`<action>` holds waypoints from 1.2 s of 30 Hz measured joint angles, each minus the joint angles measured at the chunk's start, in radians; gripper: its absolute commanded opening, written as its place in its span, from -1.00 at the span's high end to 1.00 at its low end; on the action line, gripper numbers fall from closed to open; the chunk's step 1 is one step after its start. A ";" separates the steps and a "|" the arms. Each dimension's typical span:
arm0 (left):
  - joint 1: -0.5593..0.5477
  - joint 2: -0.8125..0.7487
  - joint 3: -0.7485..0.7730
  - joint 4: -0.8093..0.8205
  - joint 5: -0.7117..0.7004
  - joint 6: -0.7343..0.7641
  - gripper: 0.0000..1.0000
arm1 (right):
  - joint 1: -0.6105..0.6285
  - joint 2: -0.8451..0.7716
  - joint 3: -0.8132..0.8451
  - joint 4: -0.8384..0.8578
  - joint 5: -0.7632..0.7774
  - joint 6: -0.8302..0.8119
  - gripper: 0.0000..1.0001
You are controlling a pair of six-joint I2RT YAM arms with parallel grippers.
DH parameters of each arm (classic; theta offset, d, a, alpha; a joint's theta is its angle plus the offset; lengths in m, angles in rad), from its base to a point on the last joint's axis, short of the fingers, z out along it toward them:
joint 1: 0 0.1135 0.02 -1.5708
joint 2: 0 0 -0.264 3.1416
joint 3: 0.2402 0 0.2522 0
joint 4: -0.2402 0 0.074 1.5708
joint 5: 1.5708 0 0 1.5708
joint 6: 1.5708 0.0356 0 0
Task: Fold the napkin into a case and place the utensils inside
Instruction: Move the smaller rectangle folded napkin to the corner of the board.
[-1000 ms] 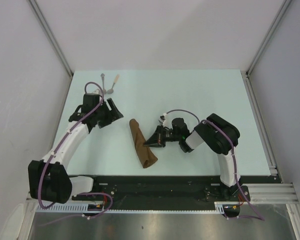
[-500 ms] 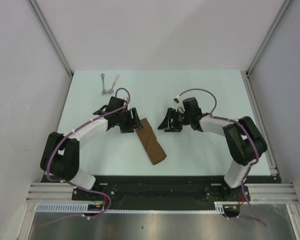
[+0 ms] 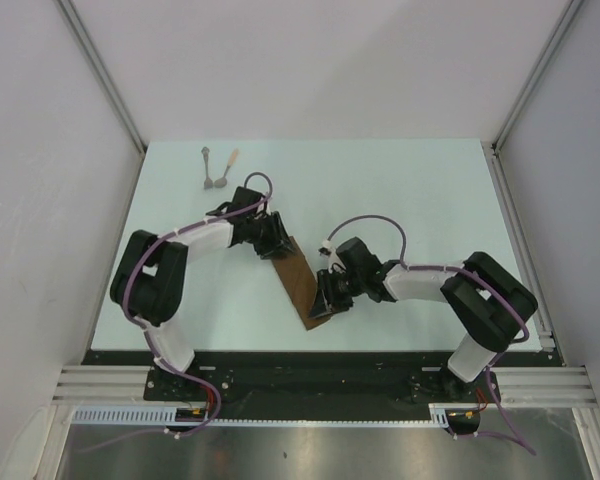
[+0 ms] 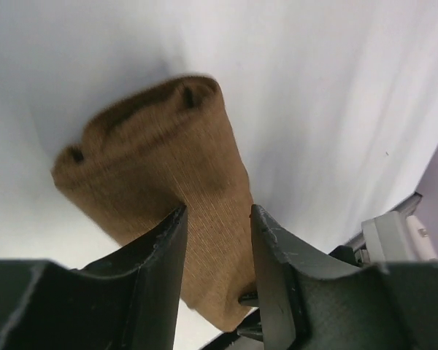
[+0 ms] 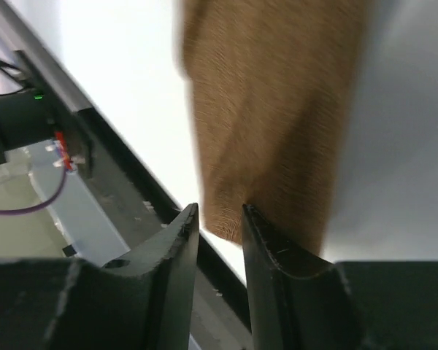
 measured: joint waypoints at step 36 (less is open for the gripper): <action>0.190 -0.534 0.005 -0.207 -0.132 0.119 -0.44 | 0.320 0.293 0.493 -0.294 0.450 -0.004 0.06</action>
